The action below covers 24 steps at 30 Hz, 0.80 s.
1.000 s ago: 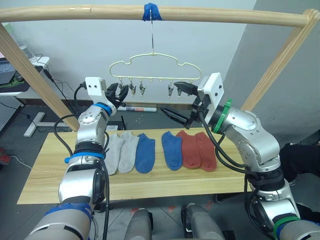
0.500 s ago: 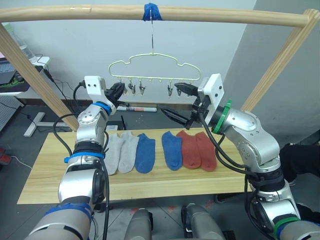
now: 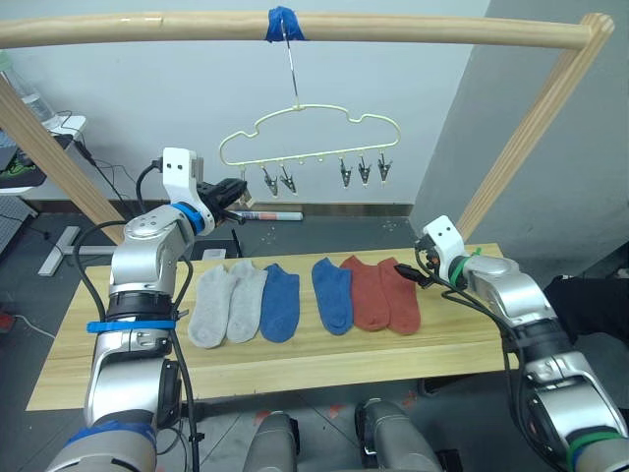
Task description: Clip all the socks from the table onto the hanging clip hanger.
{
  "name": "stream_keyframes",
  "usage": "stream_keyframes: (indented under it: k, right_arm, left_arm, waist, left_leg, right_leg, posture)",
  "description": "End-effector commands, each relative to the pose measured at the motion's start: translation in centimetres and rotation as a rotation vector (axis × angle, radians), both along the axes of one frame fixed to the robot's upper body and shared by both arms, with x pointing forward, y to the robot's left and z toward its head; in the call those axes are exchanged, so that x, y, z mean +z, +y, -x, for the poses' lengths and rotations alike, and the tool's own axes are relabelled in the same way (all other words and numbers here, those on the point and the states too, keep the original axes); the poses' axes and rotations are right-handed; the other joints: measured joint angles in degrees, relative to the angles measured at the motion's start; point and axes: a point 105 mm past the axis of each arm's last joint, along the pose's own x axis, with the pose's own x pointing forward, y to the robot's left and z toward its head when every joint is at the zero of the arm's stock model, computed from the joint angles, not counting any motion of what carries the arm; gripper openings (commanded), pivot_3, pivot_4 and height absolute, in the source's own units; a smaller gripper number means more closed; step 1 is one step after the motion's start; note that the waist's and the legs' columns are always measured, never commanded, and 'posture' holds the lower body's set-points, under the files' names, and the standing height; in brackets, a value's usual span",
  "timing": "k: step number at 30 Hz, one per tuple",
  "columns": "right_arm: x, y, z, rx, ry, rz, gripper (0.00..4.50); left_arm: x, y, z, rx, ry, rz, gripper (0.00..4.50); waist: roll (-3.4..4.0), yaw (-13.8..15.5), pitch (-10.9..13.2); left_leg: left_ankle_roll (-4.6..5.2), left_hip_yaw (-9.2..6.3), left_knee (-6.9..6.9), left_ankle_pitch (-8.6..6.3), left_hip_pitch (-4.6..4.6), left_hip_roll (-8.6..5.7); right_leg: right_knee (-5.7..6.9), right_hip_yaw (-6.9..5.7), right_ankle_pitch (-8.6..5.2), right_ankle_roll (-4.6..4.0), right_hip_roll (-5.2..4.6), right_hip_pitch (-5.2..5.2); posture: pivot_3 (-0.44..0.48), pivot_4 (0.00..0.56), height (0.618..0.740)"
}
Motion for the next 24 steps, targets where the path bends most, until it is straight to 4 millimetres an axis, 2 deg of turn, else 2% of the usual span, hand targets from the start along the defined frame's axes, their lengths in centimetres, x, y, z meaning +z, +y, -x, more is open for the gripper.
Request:
stream_keyframes:
  k: [1,7,14,18,24]
  right_arm:
    - [-1.7,-0.9,-1.1,0.006,0.004,0.098,4.5]
    - [-3.6,-1.0,-1.3,0.08,0.012,0.241,4.5]
    - [-4.3,-0.5,-1.5,0.108,-0.002,0.276,4.5]
    - [-5.2,0.2,-1.0,0.135,0.033,0.255,3.65]
    - [-5.7,0.2,-0.6,0.149,0.047,0.257,1.46]
  left_arm:
    - [1.8,0.3,0.6,0.001,-0.043,-0.005,0.11]
    - [1.8,-0.3,1.0,-0.013,-0.013,0.045,0.11]
    - [1.4,-0.4,1.2,-0.034,0.023,0.035,0.11]
    - [1.4,-0.4,1.2,-0.039,0.026,0.037,0.11]
    - [1.5,-0.6,1.1,-0.049,0.027,0.037,0.11]
  waist:
    - [0.0,0.0,0.0]
    - [-0.02,0.4,0.1]
    - [-0.02,0.5,0.1]
    - [-0.01,0.4,0.1]
    - [-0.01,0.5,0.1]
  left_leg:
    - [0.0,0.0,0.0,0.0,-0.01,-0.01]
    - [-0.01,0.01,-0.02,0.0,-0.08,-0.06]
    - [-0.01,0.01,-0.01,0.0,-0.04,-0.09]
    - [-0.01,0.01,-0.01,0.0,-0.03,-0.07]
    - [-0.01,0.01,0.0,0.0,-0.03,-0.09]
  right_leg:
    - [-0.01,0.0,0.0,0.0,-0.01,0.0]
    - [-0.11,0.01,0.0,0.0,-0.07,0.0]
    - [-0.06,0.01,0.0,0.0,-0.1,0.0]
    - [-0.04,0.01,0.0,0.0,-0.09,0.0]
    - [-0.04,0.02,0.0,0.0,-0.11,0.01]
  posture:
    - [0.013,0.192,0.74]
    - [0.03,0.195,0.74]
    - [0.032,0.197,0.74]
    - [0.033,0.199,0.74]
    - [0.034,0.198,0.74]
